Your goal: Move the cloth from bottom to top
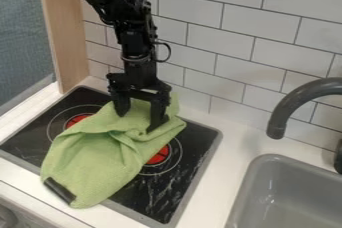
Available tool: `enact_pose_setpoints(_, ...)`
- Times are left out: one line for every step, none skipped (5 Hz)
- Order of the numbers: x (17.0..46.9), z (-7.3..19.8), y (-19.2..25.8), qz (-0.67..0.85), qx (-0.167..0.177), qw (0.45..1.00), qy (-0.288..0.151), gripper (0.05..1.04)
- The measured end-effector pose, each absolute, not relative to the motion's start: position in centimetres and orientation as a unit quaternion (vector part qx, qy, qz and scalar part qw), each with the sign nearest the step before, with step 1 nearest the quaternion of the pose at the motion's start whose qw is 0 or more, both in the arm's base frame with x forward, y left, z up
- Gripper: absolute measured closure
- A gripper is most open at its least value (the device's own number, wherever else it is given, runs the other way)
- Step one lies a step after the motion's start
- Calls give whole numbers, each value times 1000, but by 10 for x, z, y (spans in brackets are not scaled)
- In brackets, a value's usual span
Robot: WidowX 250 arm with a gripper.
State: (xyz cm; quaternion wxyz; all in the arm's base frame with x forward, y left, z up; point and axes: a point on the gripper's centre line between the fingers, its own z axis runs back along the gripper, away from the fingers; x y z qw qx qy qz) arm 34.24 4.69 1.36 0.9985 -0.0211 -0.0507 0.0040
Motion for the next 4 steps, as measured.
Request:
enact_pose_setpoints(342,29,45,5,-26,998,-59,84)
enact_pose_setpoints(335,47,49,15,-13,999,-50,84)
enact_pose_setpoints(330,89,45,15,-20,996,-83,84)
enact_pose_setpoints(315,117,47,16,-23,994,-108,84)
